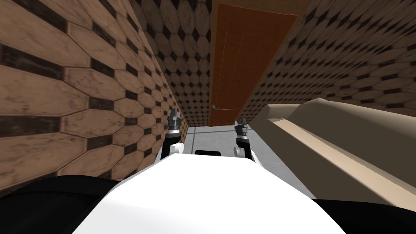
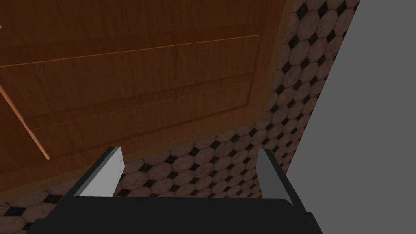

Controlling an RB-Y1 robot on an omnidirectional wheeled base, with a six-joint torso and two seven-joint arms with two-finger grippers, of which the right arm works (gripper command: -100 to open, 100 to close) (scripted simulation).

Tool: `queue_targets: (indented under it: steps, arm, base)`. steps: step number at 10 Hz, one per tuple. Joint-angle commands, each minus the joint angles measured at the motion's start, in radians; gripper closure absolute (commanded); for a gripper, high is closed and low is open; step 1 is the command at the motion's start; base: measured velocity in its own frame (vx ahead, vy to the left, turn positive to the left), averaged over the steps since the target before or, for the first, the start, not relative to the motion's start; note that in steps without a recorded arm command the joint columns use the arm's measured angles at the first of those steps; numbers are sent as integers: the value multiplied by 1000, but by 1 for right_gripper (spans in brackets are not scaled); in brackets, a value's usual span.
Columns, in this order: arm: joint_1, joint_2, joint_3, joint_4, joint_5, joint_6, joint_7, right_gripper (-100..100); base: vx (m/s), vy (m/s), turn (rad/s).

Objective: Pull the door open

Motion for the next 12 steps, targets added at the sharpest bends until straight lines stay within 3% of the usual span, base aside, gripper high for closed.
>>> queue_targets:
  steps: [1, 12]
  arm:
    - [-17, -9, -5, 45, 6, -15, -6, -100]
    - [-124, -64, -37, 364, 56, -123, -51, -100]
  base:
    - [100, 38, 23]
    - [101, 35, 23]
